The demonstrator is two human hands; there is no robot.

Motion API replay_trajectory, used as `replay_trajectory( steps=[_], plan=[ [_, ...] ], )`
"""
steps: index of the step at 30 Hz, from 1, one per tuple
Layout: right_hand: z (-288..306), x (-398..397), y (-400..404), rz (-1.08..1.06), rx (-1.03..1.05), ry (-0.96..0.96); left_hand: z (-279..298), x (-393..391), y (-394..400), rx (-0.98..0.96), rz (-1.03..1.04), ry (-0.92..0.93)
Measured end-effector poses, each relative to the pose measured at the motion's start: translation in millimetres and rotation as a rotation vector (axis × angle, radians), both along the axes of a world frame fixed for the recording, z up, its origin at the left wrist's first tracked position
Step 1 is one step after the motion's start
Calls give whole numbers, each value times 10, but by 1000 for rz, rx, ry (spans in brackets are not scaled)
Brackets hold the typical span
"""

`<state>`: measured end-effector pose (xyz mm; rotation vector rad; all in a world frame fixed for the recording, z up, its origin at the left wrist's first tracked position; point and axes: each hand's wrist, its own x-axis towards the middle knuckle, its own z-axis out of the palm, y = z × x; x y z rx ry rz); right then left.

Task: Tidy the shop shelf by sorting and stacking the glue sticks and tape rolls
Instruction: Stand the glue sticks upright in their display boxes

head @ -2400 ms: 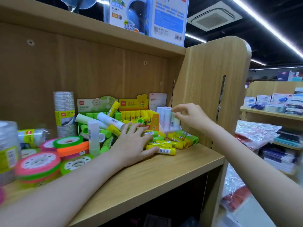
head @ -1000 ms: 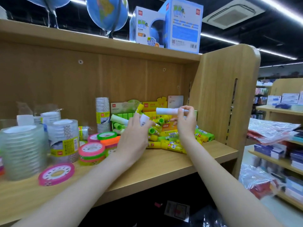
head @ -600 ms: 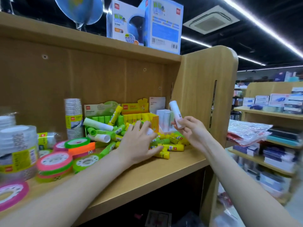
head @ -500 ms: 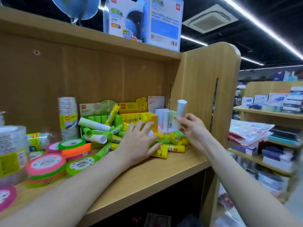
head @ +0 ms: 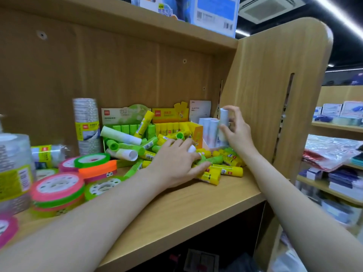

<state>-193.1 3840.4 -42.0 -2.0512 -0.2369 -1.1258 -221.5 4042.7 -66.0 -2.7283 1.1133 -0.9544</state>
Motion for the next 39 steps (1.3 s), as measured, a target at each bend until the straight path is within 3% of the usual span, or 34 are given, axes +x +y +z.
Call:
replay_trajectory(
  steps=[5,18,25,27,29,31,35,39],
  plan=[
    [-6,53,-77,-120,-67,5,-11,6,-2,-3,-13,-10],
    [30,237,-59,-401,-466,95,-21,22,-5,-26,-20,-26],
    [101,194,-118,-370,-509,222,-25,15,1,-42,0,-30],
    [139,130,-126,-333,-500,256,-14,22,14,-61,15,-21],
    [155,-14,-86,-287,-422,162,4,16,27,-115,39,-85],
    [157,-212,44,-120,-285,114,-26,31,31,-197,44,-179],
    [48,-514,362,413,-137,487,-28,34,35,-194,72,-187],
    [16,-513,419,561,-53,600,-18,5,20,-196,56,-133]
  ],
)
